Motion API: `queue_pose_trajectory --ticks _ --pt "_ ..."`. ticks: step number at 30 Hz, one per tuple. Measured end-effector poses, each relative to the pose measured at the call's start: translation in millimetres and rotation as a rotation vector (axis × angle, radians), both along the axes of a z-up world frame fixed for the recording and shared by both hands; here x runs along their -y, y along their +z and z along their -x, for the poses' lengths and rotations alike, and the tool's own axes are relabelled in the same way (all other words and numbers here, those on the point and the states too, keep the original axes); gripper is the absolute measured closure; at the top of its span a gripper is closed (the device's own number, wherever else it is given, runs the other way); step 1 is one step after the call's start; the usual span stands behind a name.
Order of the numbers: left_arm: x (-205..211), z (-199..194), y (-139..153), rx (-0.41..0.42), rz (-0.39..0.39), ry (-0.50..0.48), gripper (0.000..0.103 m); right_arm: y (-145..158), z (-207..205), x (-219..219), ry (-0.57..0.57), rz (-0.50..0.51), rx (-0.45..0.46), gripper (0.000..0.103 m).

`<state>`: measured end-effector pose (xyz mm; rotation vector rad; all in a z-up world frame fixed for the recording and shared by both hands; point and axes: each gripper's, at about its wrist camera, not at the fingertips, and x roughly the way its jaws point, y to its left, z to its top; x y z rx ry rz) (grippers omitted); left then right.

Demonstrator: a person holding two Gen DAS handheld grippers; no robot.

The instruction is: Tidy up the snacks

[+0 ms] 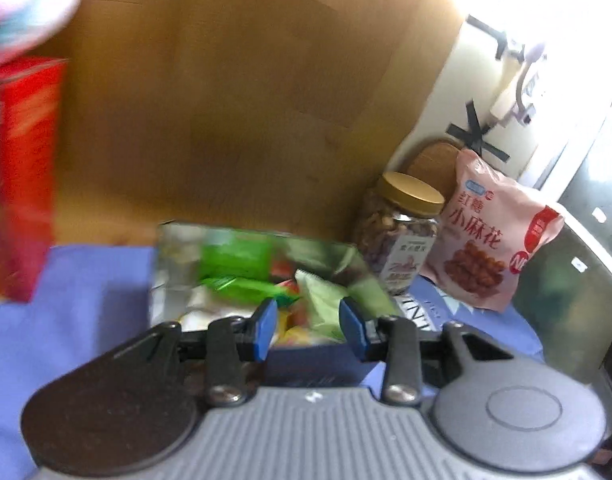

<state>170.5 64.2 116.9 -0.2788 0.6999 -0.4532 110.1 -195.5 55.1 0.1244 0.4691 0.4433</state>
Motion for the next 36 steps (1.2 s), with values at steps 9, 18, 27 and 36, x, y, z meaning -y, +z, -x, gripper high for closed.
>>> queue_pose_trajectory --ticks 9,18,27,36 --pt "-28.0 21.6 -78.7 -0.268 -0.062 0.067 0.069 -57.0 -21.6 -57.6 0.145 -0.074 -0.346 0.057" --pt "1.7 78.3 -75.7 -0.226 -0.052 -0.08 0.072 -47.8 23.7 -36.8 0.121 0.047 -0.248 0.058" --pt "-22.6 109.0 -44.2 -0.144 -0.015 0.001 0.071 -19.9 132.4 -23.3 0.16 0.017 -0.081 0.058" --pt "-4.7 147.0 -72.2 -0.275 0.015 -0.065 0.058 -46.4 136.5 -32.4 0.142 0.089 -0.153 0.042"
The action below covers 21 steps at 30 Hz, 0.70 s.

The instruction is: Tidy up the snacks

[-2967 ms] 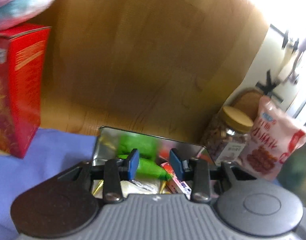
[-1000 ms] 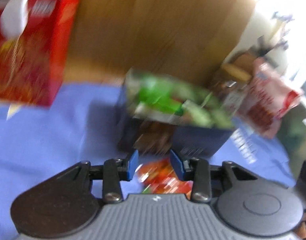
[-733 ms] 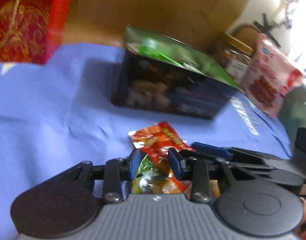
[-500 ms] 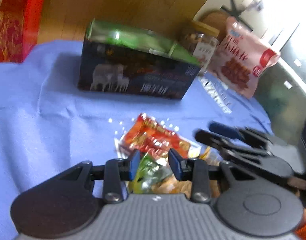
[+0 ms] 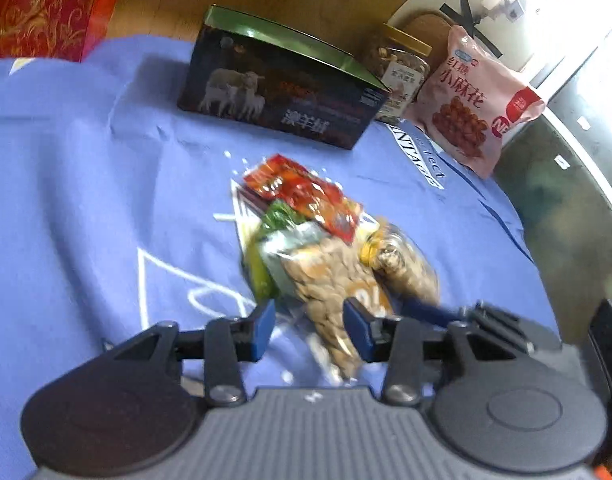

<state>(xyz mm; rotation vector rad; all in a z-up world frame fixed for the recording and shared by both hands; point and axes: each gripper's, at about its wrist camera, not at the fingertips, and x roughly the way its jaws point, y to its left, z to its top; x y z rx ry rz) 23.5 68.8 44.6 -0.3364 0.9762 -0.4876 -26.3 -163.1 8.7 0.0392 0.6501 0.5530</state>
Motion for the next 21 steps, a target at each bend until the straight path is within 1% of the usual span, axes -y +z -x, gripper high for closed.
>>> queue_pose_trajectory --ticks 2,3,4,6,7,8,9,10,12,14,15,17,19,21 --pt "1.0 2.6 -0.8 -0.01 0.04 -0.001 0.052 -0.7 -7.3 10.7 -0.029 -0.059 -0.028 0.035" --pt "2.6 3.2 -2.5 -0.013 0.049 -0.001 0.052 -3.5 -12.5 13.8 -0.022 -0.097 -0.063 0.035" --pt "5.7 2.5 -5.5 -0.023 0.046 0.001 0.052 -5.7 -17.0 15.5 -0.02 -0.129 -0.078 0.034" --pt "10.5 3.5 -7.2 0.001 0.039 0.014 0.058 -7.8 -20.6 11.4 -0.015 -0.134 -0.075 0.035" --pt "12.5 3.7 -9.2 0.003 0.044 0.014 0.063 -8.6 -21.0 7.1 0.0 -0.136 -0.077 0.036" --pt "12.1 3.1 -11.0 -0.007 0.052 0.021 0.075 -10.0 -19.5 5.9 0.012 -0.153 -0.086 0.039" --pt "12.2 2.5 -12.8 -0.018 0.056 0.023 0.077 -11.1 -19.4 1.6 0.026 -0.179 -0.098 0.039" --pt "9.5 4.0 -13.2 -0.019 0.067 0.031 0.077 -10.1 -10.5 2.0 0.035 -0.201 -0.094 0.039" --pt "3.5 7.6 -12.9 -0.026 0.086 0.036 0.079 -7.7 -0.9 -1.0 0.076 -0.252 -0.094 0.043" --pt "-3.9 11.6 -13.6 -0.035 0.112 0.044 0.086 -8.7 2.0 -3.5 0.13 -0.324 -0.125 0.044" --pt "-7.5 12.6 -14.3 -0.045 0.125 0.052 0.086 -10.0 2.0 -6.7 0.136 -0.333 -0.132 0.044" --pt "-12.8 13.0 -15.2 -0.051 0.154 0.064 0.087 -8.4 5.7 -12.3 0.147 -0.311 -0.1 0.044" --pt "-13.5 11.9 -13.7 -0.045 0.155 0.068 0.087 -5.0 8.6 -9.9 0.127 -0.32 -0.087 0.044" --pt "-9.4 12.9 -9.6 -0.017 0.14 0.058 0.087 -3.4 13.5 1.1 0.079 -0.326 -0.075 0.043"
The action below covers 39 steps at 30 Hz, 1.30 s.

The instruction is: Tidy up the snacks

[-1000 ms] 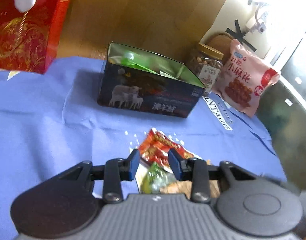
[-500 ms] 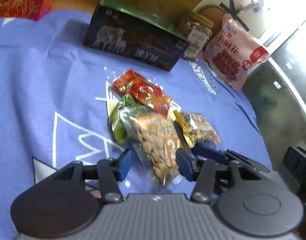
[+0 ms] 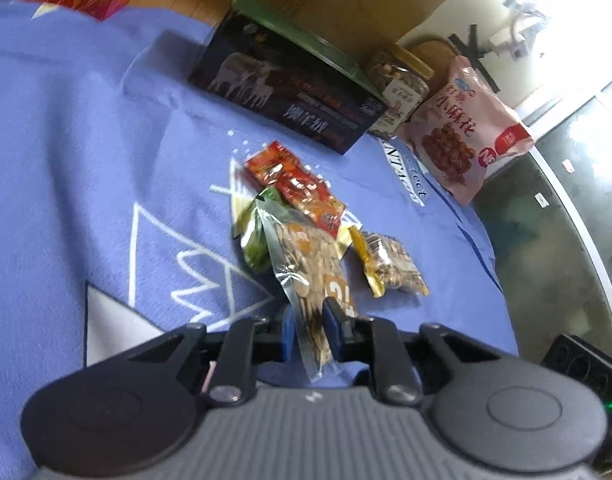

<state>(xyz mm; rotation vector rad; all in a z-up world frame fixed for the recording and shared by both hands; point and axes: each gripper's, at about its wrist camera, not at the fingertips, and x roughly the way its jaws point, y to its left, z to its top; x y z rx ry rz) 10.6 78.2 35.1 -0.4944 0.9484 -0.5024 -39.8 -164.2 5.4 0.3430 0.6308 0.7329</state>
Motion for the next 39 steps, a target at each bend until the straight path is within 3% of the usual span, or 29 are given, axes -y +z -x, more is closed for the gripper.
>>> queue_pose_trajectory --ticks 2,4,5,6,8,9,12,15,21,27,30,31,33,34,39 --pt "3.4 1.0 3.5 0.021 -0.006 -0.014 0.086 -2.5 -0.2 7.6 -0.05 0.029 -0.014 0.043" --pt "6.5 1.2 5.9 0.043 0.007 -0.032 0.075 -9.4 -3.5 13.7 -0.088 0.057 -0.066 0.045" --pt "9.6 0.2 5.9 0.05 0.009 -0.044 0.062 -10.4 -2.9 16.2 -0.087 0.037 -0.067 0.044" --pt "13.7 -1.0 4.7 0.053 0.001 -0.049 0.06 -11.5 -3.4 16.8 -0.089 0.019 -0.076 0.045" --pt "20.3 -2.5 1.1 0.057 -0.032 -0.043 0.068 -12.2 -2.9 12.3 -0.084 0.014 -0.076 0.044" --pt "22.5 -2.5 -0.9 0.064 -0.046 -0.035 0.086 -12.2 -0.9 7.6 -0.083 0.032 -0.06 0.044" --pt "16.7 -5.0 -5.9 0.031 -0.002 -0.013 0.09 -10.6 5.6 -3.5 -0.073 0.108 0.0 0.044" --pt "4.9 -2.7 3.3 0.037 0.058 -0.004 0.092 -8.6 11.6 -0.3 -0.047 0.096 0.005 0.045" --pt "-18.8 1.0 24.9 0.083 0.177 -0.027 0.092 -3.3 13.3 25.9 -0.034 -0.057 0.006 0.044" --pt "-29.2 9.8 37.9 0.116 0.257 -0.047 0.092 -18.1 2.8 55.1 -0.021 -0.372 -0.128 0.042" --pt "-24.4 8.5 36.0 0.101 0.316 -0.087 0.092 -23.2 -5.0 58.7 -0.02 -0.459 -0.182 0.043" --pt "-20.9 7.1 34.3 0.093 0.323 -0.1 0.092 -23.9 -7.2 59.0 -0.01 -0.489 -0.198 0.044" --pt "-14.3 7.2 33.5 0.107 0.307 -0.104 0.092 -20.9 -10.9 55.8 0.017 -0.55 -0.221 0.065" --pt "-12.7 7.4 36.4 0.128 0.285 -0.1 0.092 -17.5 -10.7 55.8 0.005 -0.534 -0.216 0.075" --pt "-2.9 0.0 47.3 0.181 0.2 -0.126 0.091 1.2 -9.3 58.3 -0.041 -0.449 -0.15 0.08"
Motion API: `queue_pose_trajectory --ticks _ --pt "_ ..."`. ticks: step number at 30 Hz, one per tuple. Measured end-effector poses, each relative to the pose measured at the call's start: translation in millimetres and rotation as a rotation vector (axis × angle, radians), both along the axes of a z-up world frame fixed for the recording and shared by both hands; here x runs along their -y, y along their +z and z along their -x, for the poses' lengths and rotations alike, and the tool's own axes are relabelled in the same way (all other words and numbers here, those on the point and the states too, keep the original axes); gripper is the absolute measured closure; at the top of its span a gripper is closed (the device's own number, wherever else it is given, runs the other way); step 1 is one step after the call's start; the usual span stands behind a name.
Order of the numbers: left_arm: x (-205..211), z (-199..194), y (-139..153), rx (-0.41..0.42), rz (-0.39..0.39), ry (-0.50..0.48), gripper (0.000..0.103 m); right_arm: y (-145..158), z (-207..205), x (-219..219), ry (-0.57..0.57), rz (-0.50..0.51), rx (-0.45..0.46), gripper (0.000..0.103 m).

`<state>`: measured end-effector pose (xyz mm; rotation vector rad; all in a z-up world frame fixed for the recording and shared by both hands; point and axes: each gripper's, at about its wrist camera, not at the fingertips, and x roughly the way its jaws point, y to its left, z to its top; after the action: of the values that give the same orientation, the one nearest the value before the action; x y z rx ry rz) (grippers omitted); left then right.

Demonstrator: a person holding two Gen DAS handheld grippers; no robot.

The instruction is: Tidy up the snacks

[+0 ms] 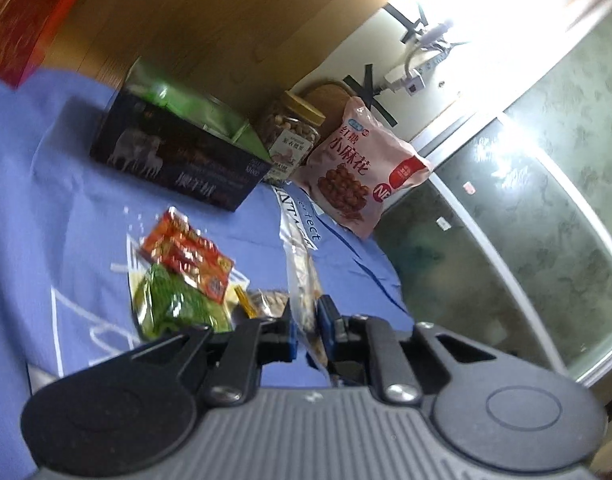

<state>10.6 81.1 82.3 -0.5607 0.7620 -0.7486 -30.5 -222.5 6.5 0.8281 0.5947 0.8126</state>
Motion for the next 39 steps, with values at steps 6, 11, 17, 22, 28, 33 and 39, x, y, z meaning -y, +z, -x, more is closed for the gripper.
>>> queue_pose_trajectory --ticks 6,11,17,22,28,33,39 --pt "4.7 -28.8 21.7 0.053 -0.075 0.003 0.086 20.2 -20.7 -4.7 -0.055 0.045 0.045 0.081" --pt "5.1 -91.9 40.3 0.063 -0.079 0.01 0.085 38.2 -70.5 -8.5 -0.098 0.07 0.056 0.081" --pt "9.3 -183.7 39.3 0.084 -0.173 0.105 0.078 55.9 -172.1 -16.8 -0.127 0.154 0.038 0.08" --pt "17.2 -222.3 17.5 0.069 -0.401 0.215 0.056 46.5 -233.2 -55.1 -0.129 0.354 -0.023 0.078" --pt "14.0 -191.5 32.6 0.177 -0.581 0.317 0.045 61.2 -215.4 -71.7 -0.156 0.537 0.126 0.056" --pt "-3.2 -138.6 38.1 0.173 -0.505 0.273 0.045 58.6 -168.5 -30.2 -0.14 0.419 0.11 0.056" --pt "-5.8 -113.4 -25.8 -0.127 -0.4 0.116 0.045 5.9 -140.9 -11.1 -0.066 0.533 -0.11 0.057"
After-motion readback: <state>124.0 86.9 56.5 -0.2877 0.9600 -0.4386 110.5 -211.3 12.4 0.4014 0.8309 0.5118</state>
